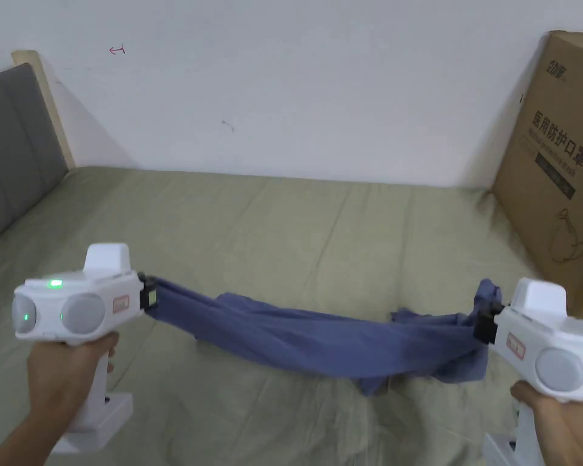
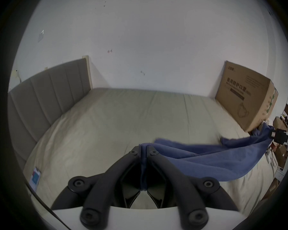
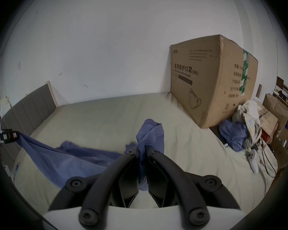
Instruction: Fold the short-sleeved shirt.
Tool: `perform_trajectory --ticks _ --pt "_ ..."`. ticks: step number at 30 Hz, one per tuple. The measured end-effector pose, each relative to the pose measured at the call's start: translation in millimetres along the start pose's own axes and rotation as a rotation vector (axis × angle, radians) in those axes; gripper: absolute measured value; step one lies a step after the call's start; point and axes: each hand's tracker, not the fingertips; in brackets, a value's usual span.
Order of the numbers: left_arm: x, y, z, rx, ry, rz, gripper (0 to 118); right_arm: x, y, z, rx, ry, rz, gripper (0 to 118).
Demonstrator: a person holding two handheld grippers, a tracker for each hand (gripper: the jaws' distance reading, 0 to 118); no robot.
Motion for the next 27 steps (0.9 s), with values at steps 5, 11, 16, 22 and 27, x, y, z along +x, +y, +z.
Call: perform_trajectory --ticks 5,11,16,22,27 --pt "-12 -78 30 -0.091 -0.005 0.050 3 4 -59 41 -0.051 -0.011 -0.007 5" --pt "-38 -151 59 -0.155 -0.001 0.117 3 12 -118 89 -0.109 -0.024 -0.042 5" --pt "-52 -184 91 -0.176 0.013 0.139 3 21 -158 123 -0.135 -0.047 -0.080 5" --pt "-58 -216 112 -0.226 0.039 0.127 3 32 -202 140 -0.211 -0.082 -0.114 5" --pt "-54 -236 91 -0.319 0.073 0.097 3 36 -232 115 -0.346 -0.111 -0.106 5"
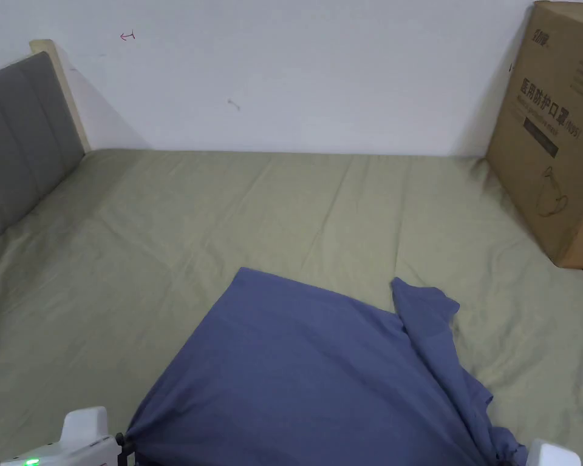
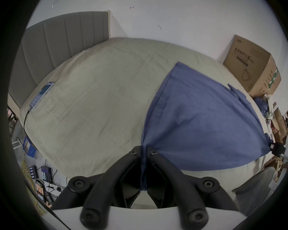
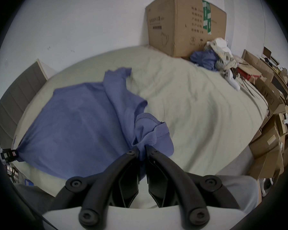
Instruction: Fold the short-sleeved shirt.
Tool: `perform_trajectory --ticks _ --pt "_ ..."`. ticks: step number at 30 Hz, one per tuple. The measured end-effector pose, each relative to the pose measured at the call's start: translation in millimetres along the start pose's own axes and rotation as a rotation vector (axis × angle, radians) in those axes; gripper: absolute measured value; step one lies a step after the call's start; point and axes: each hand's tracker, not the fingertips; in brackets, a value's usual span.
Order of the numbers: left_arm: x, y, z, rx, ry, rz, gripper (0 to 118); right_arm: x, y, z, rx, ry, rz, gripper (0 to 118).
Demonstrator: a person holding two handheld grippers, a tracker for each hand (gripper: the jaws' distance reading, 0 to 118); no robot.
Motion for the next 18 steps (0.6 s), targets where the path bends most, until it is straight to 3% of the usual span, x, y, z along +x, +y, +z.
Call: perform_trajectory --ticks 5,7,8,9,10,13,18 --pt "3 -7 -28 -0.104 0.031 -0.004 6 -5 -3 -24 -0.085 -0.024 0.037 8" --pt "6 -4 -24 -0.113 0.028 0.012 30 -5 2 -18 -0.086 -0.026 0.034 25" --pt "8 -1 -20 -0.100 0.034 0.023 51 -4 7 -12 -0.077 -0.025 0.028 42" --pt "9 4 -15 -0.087 0.033 0.029 79 -8 10 -5 -0.057 -0.026 0.029 67" --pt "11 10 -10 -0.072 0.026 0.039 89 -9 17 4 -0.021 -0.023 0.036 73" --pt "25 30 20 0.056 -0.032 0.039 100 -10 45 36 0.130 0.024 0.056 75" --pt "56 71 67 0.260 -0.071 -0.025 101 -26 97 93 0.364 0.026 0.122 75"
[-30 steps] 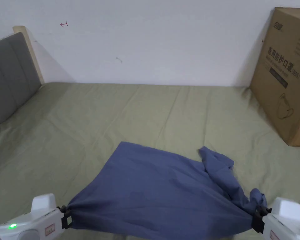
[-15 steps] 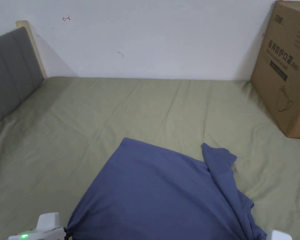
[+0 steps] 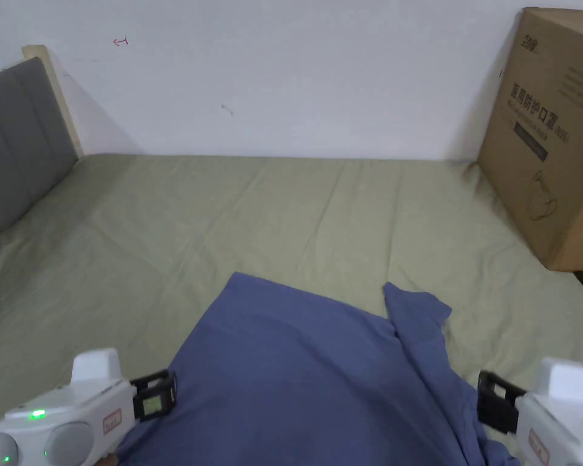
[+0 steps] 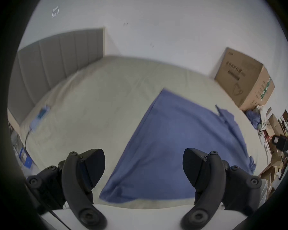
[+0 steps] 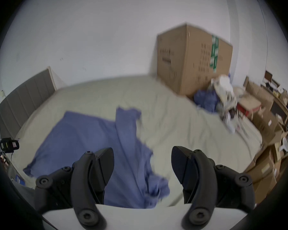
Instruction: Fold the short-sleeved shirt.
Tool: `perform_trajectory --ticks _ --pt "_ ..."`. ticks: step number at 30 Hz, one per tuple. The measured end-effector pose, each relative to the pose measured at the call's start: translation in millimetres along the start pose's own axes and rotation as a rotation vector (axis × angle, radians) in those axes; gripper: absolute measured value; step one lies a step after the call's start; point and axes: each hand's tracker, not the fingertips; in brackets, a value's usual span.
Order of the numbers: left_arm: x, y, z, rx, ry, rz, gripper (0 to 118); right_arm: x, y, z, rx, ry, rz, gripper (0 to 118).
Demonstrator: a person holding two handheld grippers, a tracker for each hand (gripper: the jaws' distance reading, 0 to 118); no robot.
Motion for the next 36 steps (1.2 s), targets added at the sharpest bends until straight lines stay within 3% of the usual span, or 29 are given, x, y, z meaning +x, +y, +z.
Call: perform_trajectory --ticks 6,8,10,11,12,13,14,23,36 --pt "38 40 26 0.209 -0.038 -0.088 100 -11 46 28 0.195 0.002 0.060 75" --pt "47 44 31 0.257 -0.045 -0.101 93 -14 51 32 0.220 -0.001 0.069 75" --pt "55 47 33 0.287 -0.070 -0.112 67 -17 54 36 0.237 -0.004 0.073 69" --pt "58 47 33 0.292 -0.075 -0.111 46 -17 55 37 0.244 -0.004 0.072 62" --pt "61 48 32 0.300 -0.087 -0.109 18 -18 55 37 0.247 -0.002 0.070 43" --pt "63 48 31 0.308 -0.104 -0.108 2 -18 55 37 0.251 -0.001 0.070 22" --pt "64 48 29 0.315 -0.142 -0.098 0 -19 55 37 0.254 0.001 0.070 1" --pt "77 71 -28 0.203 -0.169 -0.114 0 -10 54 6 0.222 0.004 0.055 0" --pt "95 143 -248 -0.147 -0.174 -0.223 4 3 61 -86 0.126 -0.038 0.055 0"
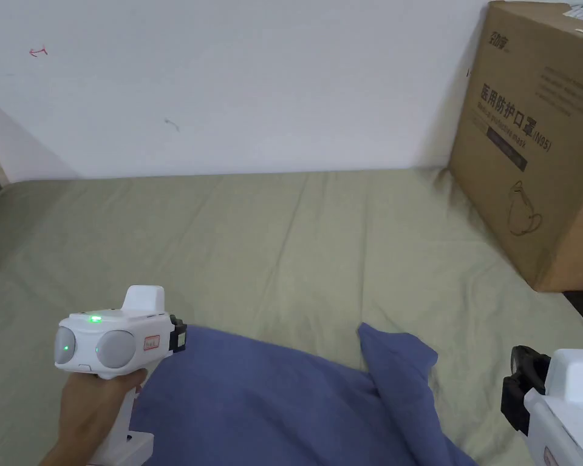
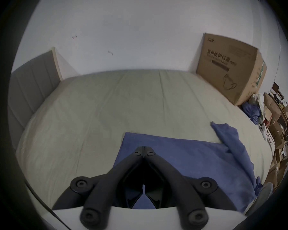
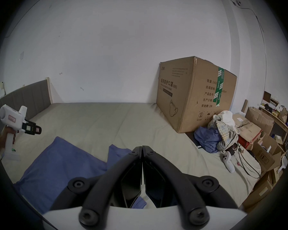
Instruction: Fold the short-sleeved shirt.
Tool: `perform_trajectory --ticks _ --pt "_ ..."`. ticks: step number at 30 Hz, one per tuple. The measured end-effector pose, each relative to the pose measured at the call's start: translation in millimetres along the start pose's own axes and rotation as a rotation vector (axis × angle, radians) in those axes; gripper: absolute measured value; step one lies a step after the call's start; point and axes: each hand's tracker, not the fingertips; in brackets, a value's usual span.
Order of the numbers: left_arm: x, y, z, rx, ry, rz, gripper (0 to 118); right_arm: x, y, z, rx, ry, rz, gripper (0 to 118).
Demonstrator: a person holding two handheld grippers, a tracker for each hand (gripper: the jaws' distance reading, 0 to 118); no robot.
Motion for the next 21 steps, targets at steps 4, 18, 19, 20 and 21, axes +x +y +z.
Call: perform_trajectory --ticks 4,18,19,20,21 --pt "-13 13 -61 -0.108 0.050 0.054 77 -3 -4 -28 -0.031 -0.006 0.004 0" --pt "-5 -4 -142 -0.229 0.134 0.055 64 1 -24 -61 -0.132 -0.018 0.003 0" --pt "-3 -4 -139 -0.222 0.123 0.039 48 2 -25 -62 -0.143 -0.017 -0.002 0" --pt "-2 -3 -136 -0.219 0.095 0.014 28 4 -26 -63 -0.154 -0.013 -0.013 0" --pt "-1 -3 -131 -0.230 0.046 0.015 3 5 -27 -63 -0.166 -0.009 -0.032 0"
